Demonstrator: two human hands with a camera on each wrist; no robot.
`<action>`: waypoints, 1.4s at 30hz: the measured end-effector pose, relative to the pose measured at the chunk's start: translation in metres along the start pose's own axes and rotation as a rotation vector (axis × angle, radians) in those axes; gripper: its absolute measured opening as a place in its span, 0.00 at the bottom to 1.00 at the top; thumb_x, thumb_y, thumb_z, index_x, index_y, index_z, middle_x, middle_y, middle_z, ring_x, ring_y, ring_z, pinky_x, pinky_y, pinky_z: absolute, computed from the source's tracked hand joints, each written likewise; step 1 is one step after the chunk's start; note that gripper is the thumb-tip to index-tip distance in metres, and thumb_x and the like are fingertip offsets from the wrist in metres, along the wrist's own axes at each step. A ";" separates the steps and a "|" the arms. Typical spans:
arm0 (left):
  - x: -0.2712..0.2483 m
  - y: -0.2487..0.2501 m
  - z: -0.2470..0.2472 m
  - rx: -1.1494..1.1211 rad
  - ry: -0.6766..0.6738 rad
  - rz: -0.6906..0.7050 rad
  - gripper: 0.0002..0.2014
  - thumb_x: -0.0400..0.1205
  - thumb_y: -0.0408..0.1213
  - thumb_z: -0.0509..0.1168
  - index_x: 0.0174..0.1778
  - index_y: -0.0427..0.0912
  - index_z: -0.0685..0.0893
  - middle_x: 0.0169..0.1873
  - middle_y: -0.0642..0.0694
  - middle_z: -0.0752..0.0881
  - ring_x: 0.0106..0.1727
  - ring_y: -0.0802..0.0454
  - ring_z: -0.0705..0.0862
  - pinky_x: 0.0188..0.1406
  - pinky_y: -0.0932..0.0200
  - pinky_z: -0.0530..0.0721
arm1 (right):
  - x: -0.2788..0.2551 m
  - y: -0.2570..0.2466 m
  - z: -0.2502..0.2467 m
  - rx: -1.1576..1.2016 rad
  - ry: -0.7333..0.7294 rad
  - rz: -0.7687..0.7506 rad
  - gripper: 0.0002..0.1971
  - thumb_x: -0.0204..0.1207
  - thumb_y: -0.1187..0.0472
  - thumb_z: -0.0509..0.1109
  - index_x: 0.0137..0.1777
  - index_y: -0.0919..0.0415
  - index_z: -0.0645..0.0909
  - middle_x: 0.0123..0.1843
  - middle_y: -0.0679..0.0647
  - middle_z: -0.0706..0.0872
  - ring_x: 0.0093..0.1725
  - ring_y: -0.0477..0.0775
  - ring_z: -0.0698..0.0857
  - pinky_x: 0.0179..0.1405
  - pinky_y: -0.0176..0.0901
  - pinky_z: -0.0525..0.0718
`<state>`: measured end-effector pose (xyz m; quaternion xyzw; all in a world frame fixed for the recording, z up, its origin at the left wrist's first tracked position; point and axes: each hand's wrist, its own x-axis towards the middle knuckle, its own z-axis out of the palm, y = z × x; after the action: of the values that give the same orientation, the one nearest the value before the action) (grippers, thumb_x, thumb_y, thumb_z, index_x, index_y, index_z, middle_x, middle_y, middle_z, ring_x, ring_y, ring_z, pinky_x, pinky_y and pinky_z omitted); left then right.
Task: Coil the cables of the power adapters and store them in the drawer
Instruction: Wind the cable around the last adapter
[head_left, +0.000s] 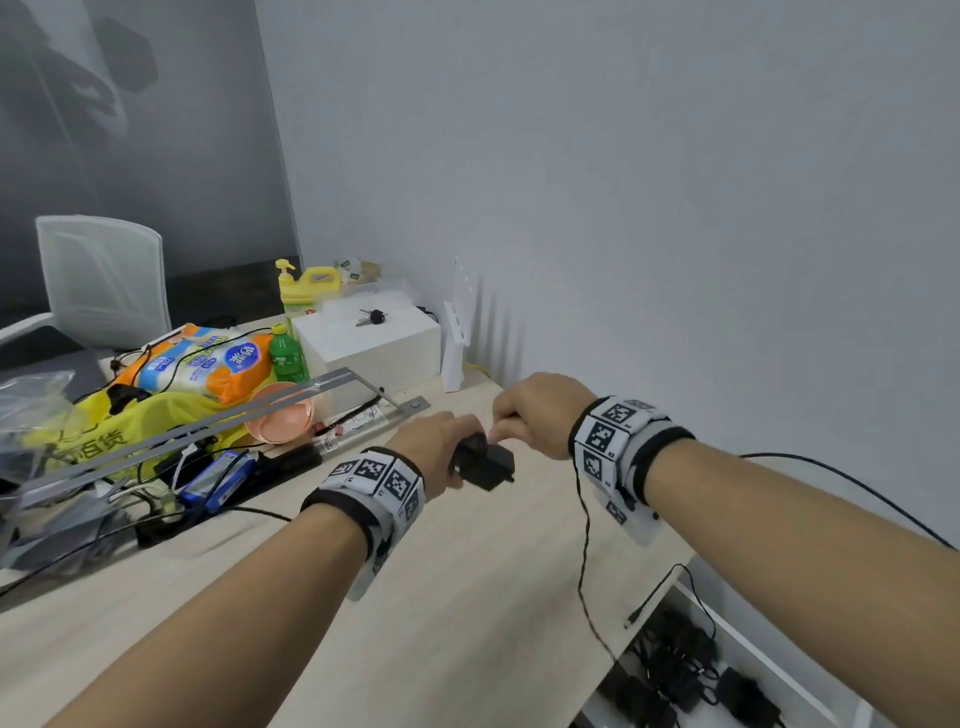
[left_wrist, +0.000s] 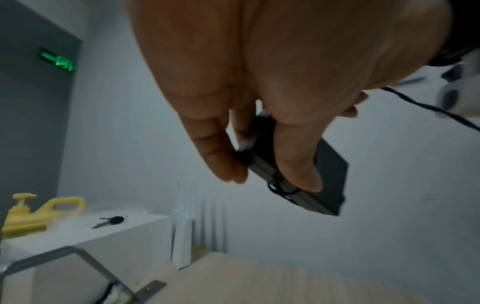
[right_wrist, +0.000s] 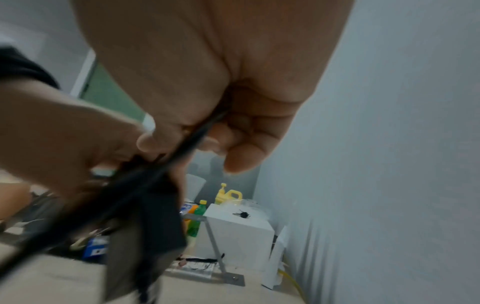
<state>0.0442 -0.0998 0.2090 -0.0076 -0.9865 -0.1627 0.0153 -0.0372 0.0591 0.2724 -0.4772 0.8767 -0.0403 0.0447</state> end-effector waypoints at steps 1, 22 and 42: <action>-0.003 0.000 0.000 -0.028 -0.016 0.005 0.26 0.72 0.36 0.76 0.64 0.53 0.77 0.52 0.52 0.82 0.54 0.48 0.80 0.52 0.58 0.75 | 0.002 0.006 -0.002 0.025 0.031 0.012 0.14 0.78 0.44 0.69 0.45 0.54 0.85 0.34 0.47 0.82 0.40 0.51 0.81 0.43 0.47 0.80; -0.004 -0.003 -0.001 -0.668 0.446 -0.255 0.21 0.72 0.40 0.78 0.57 0.55 0.77 0.43 0.57 0.82 0.43 0.57 0.82 0.42 0.65 0.76 | 0.004 -0.012 0.034 0.380 0.025 0.216 0.16 0.84 0.51 0.60 0.44 0.56 0.86 0.43 0.47 0.84 0.42 0.51 0.82 0.44 0.43 0.79; -0.028 -0.030 0.000 -1.126 -0.072 0.089 0.32 0.67 0.38 0.80 0.67 0.43 0.78 0.50 0.40 0.85 0.51 0.46 0.85 0.53 0.51 0.85 | 0.012 0.005 0.018 0.837 0.117 0.207 0.10 0.77 0.55 0.74 0.35 0.56 0.87 0.32 0.57 0.82 0.28 0.48 0.73 0.27 0.37 0.71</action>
<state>0.0716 -0.1280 0.1985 -0.0618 -0.7461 -0.6628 -0.0181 -0.0454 0.0511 0.2532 -0.3245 0.8292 -0.4144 0.1882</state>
